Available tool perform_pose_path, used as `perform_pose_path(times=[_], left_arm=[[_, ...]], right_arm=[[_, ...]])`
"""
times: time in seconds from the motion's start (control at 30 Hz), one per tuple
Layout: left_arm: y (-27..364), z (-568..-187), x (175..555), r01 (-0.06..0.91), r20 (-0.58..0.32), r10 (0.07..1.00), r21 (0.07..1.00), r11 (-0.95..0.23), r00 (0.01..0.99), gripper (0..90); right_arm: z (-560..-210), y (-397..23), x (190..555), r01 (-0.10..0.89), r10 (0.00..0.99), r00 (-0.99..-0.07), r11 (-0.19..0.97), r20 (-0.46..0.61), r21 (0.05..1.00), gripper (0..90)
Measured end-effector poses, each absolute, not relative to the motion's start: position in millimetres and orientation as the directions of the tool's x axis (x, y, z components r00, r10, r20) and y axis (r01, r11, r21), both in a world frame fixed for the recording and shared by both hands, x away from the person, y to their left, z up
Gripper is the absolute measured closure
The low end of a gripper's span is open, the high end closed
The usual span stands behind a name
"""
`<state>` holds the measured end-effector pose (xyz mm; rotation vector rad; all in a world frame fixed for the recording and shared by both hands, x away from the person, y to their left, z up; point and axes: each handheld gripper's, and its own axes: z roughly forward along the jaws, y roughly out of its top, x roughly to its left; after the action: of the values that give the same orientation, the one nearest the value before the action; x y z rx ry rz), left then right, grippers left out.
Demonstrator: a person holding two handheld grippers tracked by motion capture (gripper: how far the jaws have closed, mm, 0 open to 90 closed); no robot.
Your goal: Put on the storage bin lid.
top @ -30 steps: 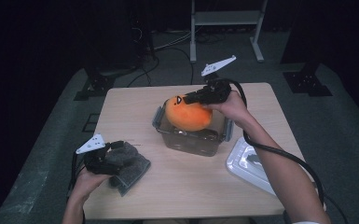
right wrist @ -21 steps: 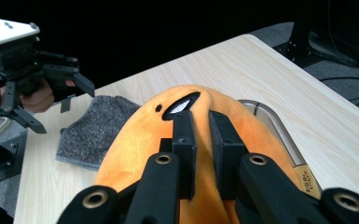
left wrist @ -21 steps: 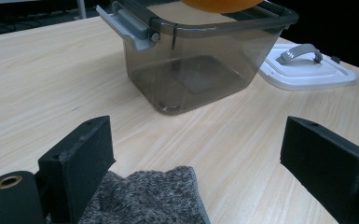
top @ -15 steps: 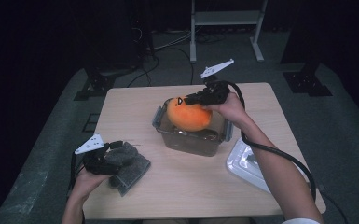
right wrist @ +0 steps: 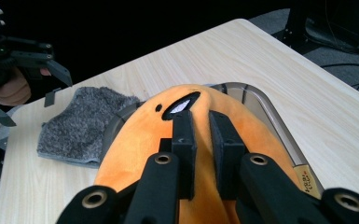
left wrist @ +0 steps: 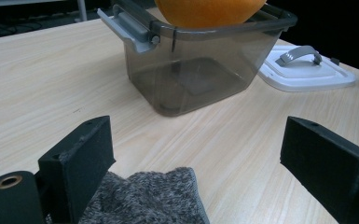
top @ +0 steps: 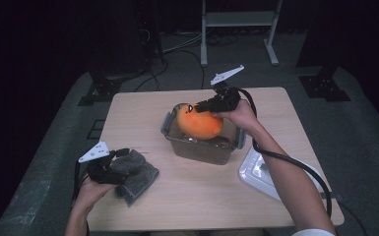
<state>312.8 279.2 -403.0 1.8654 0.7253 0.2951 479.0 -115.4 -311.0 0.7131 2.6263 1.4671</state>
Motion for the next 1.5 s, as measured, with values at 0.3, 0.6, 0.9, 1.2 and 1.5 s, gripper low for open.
perform_pose_path(times=[0.3,0.6,0.9,1.2,1.5], left_arm=[[278.5,-403.4,312.8,0.345,-0.131,0.604,0.904,-0.253,0.786,8.9],[279.0,-402.9,312.5,0.343,-0.129,0.606,0.905,-0.253,0.785,8.9],[278.5,-402.8,312.2,0.342,-0.129,0.603,0.905,-0.253,0.787,8.9],[279.0,-402.6,312.0,0.344,-0.131,0.604,0.905,-0.250,0.786,8.9],[278.4,-402.5,312.1,0.342,-0.131,0.603,0.906,-0.250,0.787,8.9]], right_arm=[[-321.3,-116.6,483.4,0.385,0.424,-0.886,0.444,0.188,0.809,80.7],[-331.6,-115.9,485.9,0.405,0.434,-0.878,0.450,0.201,0.796,80.6],[-337.2,-113.7,487.5,0.415,0.439,-0.875,0.467,0.202,0.781,79.9],[-341.6,-112.1,489.4,0.425,0.445,-0.872,0.479,0.205,0.768,79.5],[-345.0,-111.1,489.6,0.434,0.445,-0.871,0.495,0.209,0.753,79.0]])
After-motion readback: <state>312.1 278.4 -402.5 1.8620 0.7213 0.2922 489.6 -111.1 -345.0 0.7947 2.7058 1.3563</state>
